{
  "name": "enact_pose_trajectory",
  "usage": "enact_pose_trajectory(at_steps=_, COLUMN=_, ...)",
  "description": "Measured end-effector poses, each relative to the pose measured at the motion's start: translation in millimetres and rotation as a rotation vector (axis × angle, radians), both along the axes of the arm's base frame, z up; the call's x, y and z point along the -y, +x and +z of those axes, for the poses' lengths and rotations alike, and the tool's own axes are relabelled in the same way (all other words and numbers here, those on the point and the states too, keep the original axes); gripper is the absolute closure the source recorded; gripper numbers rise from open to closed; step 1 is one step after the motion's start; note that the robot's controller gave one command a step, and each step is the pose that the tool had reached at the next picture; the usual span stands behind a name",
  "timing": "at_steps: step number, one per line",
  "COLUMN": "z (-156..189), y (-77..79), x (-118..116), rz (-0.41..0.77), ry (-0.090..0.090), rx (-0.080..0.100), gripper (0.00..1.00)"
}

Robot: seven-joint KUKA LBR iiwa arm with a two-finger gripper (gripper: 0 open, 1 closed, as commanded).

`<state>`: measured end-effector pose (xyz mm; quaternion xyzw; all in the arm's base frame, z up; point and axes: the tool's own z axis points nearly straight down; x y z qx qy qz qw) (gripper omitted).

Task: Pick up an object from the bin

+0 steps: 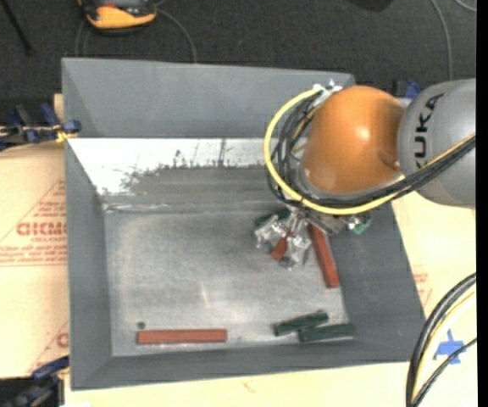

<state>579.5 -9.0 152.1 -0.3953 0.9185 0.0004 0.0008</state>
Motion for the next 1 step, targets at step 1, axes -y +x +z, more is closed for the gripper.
enact_pose_trajectory(at_steps=1, z=57.1, y=-19.5, x=35.9, rz=0.030, ry=0.001, rx=-0.003, gripper=1.00)
